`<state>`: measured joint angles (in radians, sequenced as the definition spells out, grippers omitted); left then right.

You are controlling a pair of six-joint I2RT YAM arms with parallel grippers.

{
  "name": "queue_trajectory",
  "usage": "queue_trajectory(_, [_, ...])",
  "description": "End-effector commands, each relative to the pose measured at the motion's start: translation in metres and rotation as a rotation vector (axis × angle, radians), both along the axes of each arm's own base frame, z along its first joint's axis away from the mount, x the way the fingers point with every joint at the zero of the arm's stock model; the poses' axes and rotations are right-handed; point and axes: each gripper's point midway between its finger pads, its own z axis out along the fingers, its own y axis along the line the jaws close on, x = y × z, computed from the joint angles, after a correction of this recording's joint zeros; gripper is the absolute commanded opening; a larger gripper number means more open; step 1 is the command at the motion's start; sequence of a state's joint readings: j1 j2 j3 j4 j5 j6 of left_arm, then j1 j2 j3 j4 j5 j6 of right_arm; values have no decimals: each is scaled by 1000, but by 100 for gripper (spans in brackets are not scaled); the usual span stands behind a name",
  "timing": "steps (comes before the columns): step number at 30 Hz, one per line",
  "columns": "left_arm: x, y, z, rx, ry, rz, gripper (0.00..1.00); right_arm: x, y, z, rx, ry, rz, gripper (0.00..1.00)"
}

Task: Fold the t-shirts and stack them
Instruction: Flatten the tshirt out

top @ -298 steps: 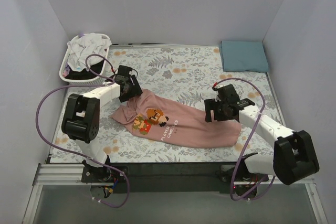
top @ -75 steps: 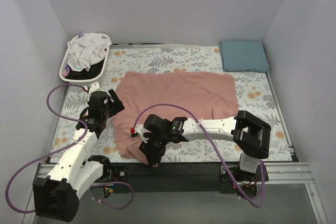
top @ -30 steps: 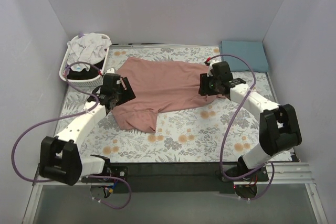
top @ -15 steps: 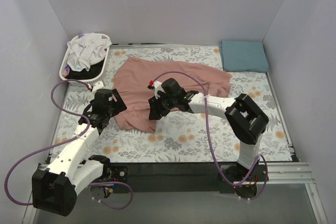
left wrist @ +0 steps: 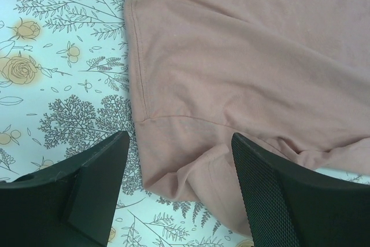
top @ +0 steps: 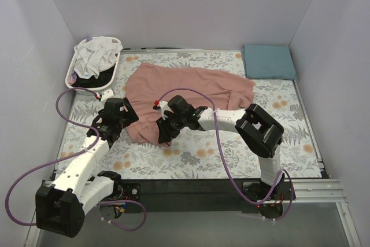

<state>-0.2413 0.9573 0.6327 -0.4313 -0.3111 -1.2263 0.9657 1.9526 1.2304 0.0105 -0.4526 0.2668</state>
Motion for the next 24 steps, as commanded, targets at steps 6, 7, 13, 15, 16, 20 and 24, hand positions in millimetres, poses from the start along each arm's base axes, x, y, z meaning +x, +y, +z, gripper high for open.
queue_trajectory(6, [7, 3, 8, 17, -30, 7, 70, 2, 3, -3, -3, -44, 3, 35])
queue_trajectory(7, [7, 3, 8, 17, -29, 7, 70, 3, 1, -4, -10, -50, 0, 34])
queue_trajectory(13, [7, 3, 6, 20, -20, 4, 70, -6, 2, -9, -30, -65, 32, 28])
queue_trajectory(15, [7, 4, 6, 24, -21, 6, 70, -8, 1, -11, -40, -77, 36, 14])
queue_trajectory(16, [7, 3, 6, 22, -21, 6, 70, -10, 2, -7, -32, -89, 45, 8])
queue_trajectory(20, [7, 3, 6, 23, -21, 7, 70, -24, -8, 0, -54, -114, 84, 1])
queue_trajectory(24, [7, 4, 6, 23, -22, 11, 70, -41, -26, 1, -110, -172, 150, 1])
